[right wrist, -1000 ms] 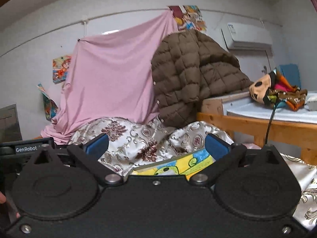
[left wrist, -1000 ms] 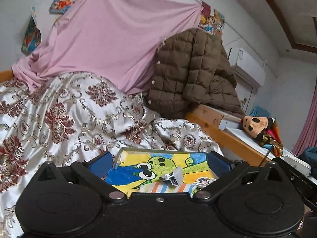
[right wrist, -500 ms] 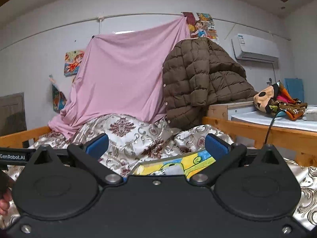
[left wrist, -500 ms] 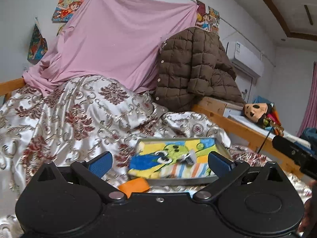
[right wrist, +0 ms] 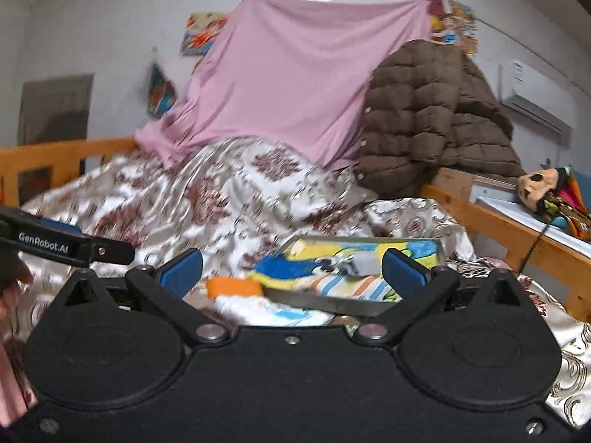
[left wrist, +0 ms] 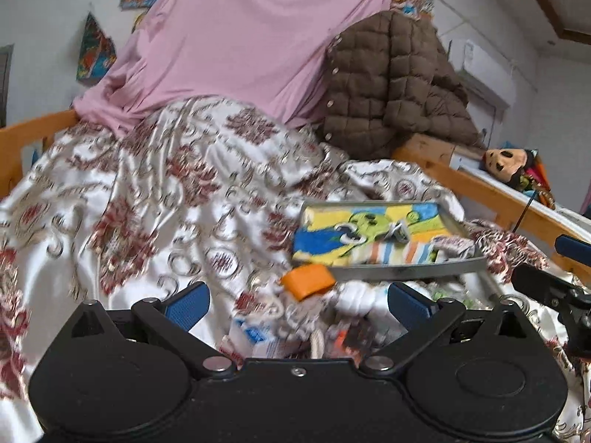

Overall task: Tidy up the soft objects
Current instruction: 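Withdraw both open tools from the tray back over the pile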

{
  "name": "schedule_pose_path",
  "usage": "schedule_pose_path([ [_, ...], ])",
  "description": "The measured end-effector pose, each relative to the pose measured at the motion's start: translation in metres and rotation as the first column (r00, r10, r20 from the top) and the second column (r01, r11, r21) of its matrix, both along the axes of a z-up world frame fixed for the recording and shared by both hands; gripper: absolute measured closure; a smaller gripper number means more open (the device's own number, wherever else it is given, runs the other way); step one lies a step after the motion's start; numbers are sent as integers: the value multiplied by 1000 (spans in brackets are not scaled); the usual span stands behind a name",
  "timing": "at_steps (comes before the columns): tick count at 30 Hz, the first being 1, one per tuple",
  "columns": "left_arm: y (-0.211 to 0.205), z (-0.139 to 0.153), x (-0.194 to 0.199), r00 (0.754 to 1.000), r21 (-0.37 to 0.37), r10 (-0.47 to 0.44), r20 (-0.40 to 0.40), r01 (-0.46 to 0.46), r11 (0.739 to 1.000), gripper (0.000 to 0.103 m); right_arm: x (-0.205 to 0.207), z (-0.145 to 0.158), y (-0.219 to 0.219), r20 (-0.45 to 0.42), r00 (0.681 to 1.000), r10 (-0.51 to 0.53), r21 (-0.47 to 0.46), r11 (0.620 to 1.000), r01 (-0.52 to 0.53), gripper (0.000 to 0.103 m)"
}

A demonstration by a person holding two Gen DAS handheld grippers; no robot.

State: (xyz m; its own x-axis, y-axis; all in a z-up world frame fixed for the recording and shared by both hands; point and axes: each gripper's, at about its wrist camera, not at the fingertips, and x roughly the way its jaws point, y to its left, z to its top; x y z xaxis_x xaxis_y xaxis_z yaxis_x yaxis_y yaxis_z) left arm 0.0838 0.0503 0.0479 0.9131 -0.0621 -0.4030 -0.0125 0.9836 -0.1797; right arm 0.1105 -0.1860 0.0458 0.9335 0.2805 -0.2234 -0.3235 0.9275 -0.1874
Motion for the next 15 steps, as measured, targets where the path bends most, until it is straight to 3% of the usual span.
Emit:
schedule_pose_path([
  [7,6,-8,-1,995,19,57,-81,-55,998,1,0,-8,9,-76,997,28,-83,996,-34,1],
  [15,20,-22,10,965,10,145,-220,-147,989,1,-2,-19,24,-164,986,36,-206,976,-70,1],
])
